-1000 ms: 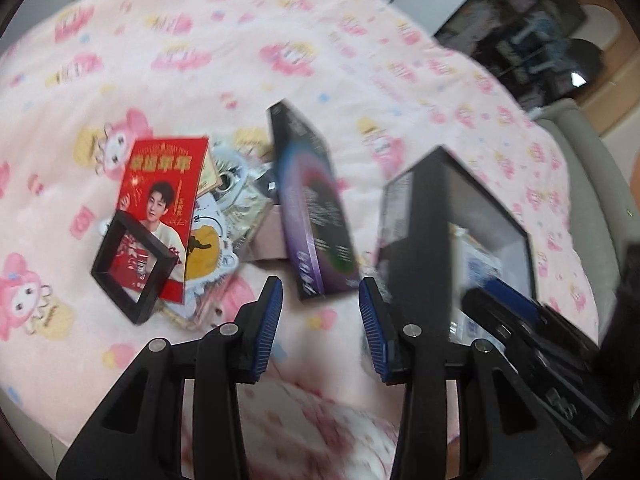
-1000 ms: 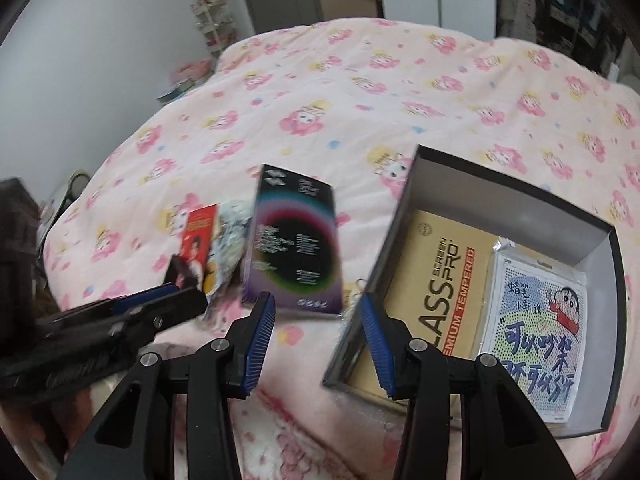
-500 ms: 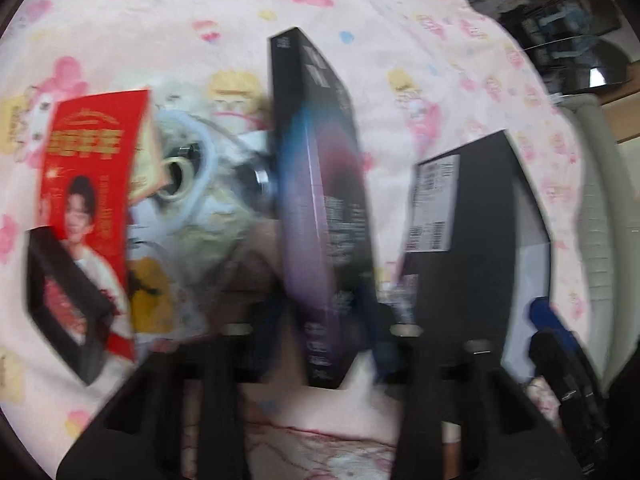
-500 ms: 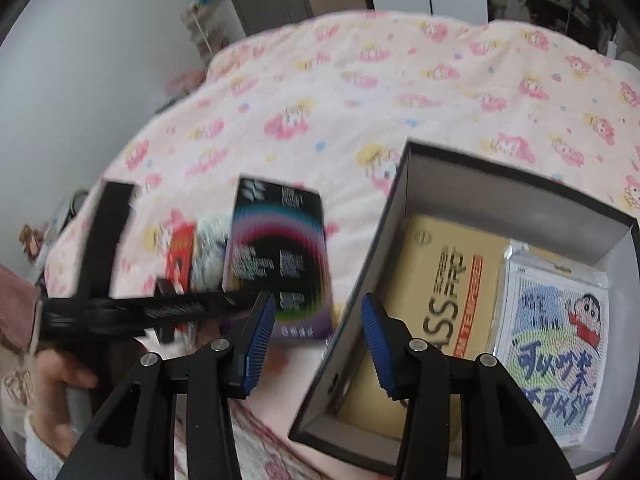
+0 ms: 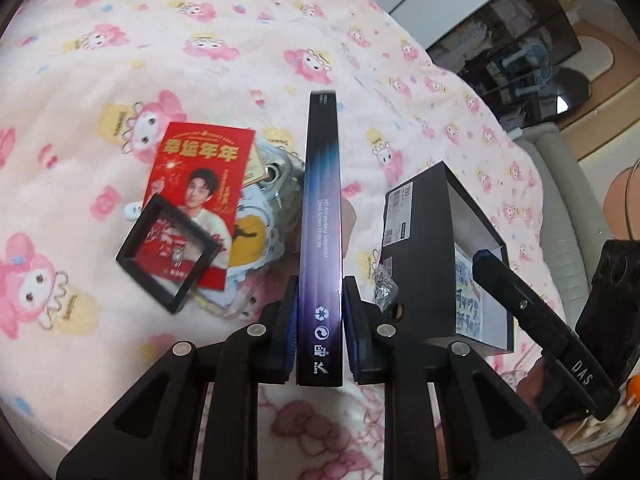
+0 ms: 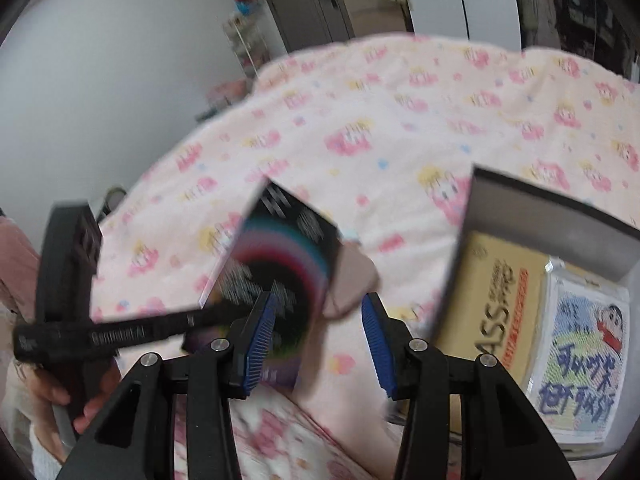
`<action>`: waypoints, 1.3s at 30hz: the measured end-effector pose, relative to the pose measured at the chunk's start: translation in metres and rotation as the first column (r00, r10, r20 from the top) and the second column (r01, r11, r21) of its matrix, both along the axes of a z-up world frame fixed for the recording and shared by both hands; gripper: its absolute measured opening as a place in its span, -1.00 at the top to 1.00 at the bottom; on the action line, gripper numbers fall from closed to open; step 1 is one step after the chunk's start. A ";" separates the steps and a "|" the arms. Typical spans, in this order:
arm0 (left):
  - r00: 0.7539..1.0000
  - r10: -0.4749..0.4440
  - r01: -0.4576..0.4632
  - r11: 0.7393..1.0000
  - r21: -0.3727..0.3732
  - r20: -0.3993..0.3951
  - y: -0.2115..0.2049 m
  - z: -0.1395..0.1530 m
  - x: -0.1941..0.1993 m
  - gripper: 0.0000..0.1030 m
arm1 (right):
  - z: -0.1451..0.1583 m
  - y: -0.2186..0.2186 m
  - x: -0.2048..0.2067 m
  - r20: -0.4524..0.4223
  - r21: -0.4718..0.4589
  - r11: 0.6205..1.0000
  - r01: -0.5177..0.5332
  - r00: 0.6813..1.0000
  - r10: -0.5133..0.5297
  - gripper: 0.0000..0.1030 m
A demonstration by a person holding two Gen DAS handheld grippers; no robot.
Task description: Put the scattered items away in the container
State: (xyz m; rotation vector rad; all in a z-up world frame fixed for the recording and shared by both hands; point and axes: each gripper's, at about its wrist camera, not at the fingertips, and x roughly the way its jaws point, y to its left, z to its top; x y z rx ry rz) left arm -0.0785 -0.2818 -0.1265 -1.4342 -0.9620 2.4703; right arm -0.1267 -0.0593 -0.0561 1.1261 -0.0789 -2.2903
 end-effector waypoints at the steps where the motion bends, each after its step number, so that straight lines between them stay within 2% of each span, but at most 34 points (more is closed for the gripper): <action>1: 1.000 0.004 -0.004 1.000 0.015 -0.002 -0.002 -0.003 0.001 0.62 | 0.001 -0.004 -0.001 0.006 0.002 1.000 -0.007 1.000 0.007 0.19; 7: 0.999 0.032 -0.031 0.997 0.064 -0.009 -0.015 -0.008 0.006 0.58 | -0.029 -0.037 -0.008 0.156 0.055 0.996 -0.076 0.986 0.066 0.18; 9: 0.998 0.057 -0.055 0.992 0.118 -0.014 -0.020 -0.013 0.014 0.59 | -0.041 -0.045 -0.009 0.206 0.046 0.992 -0.115 0.973 0.103 0.19; 11: 0.997 0.070 -0.065 0.986 0.152 -0.027 -0.024 -0.016 0.020 0.60 | -0.048 -0.049 -0.008 0.218 0.015 0.991 -0.137 0.967 0.130 0.18; 17: 0.995 0.097 -0.087 0.963 0.254 -0.026 -0.046 -0.036 0.025 0.52 | -0.066 -0.056 -0.015 0.280 0.011 0.990 -0.140 0.951 0.131 0.12; 21: 0.995 0.098 -0.094 0.983 0.160 -0.018 -0.050 -0.038 0.021 0.43 | -0.070 -0.062 -0.024 0.323 0.007 0.990 -0.144 0.937 0.134 0.12; 24: 0.997 0.075 -0.071 0.992 0.105 -0.034 -0.048 -0.036 0.018 0.42 | -0.067 -0.068 -0.028 0.306 0.020 0.987 -0.160 0.941 0.147 0.11; 26: 0.998 0.067 -0.066 0.996 0.063 -0.020 -0.047 -0.040 0.014 0.42 | -0.072 -0.072 -0.030 0.305 0.065 0.985 -0.159 0.943 0.132 0.10; 28: 0.997 0.074 -0.074 0.997 0.032 0.008 -0.050 -0.048 0.010 0.42 | -0.078 -0.073 -0.033 0.322 0.046 0.986 -0.163 0.937 0.140 0.10; 30: 0.995 0.085 -0.086 0.996 0.018 0.047 -0.054 -0.058 0.006 0.41 | -0.083 -0.074 -0.037 0.333 0.061 0.987 -0.151 0.935 0.123 0.10; 33: 0.992 0.107 -0.107 0.994 -0.011 0.060 -0.059 -0.065 0.001 0.40 | -0.087 -0.075 -0.043 0.324 0.092 0.986 -0.137 0.941 0.100 0.10; 36: 0.990 0.131 -0.131 0.991 -0.013 0.047 -0.066 -0.069 -0.005 0.15 | -0.087 -0.078 -0.047 0.314 0.096 0.985 -0.143 0.943 0.106 0.10; 39: 0.988 0.150 -0.150 0.989 0.003 0.035 -0.071 -0.071 -0.010 0.06 | -0.095 -0.086 -0.050 0.320 0.099 0.982 -0.162 0.939 0.123 0.10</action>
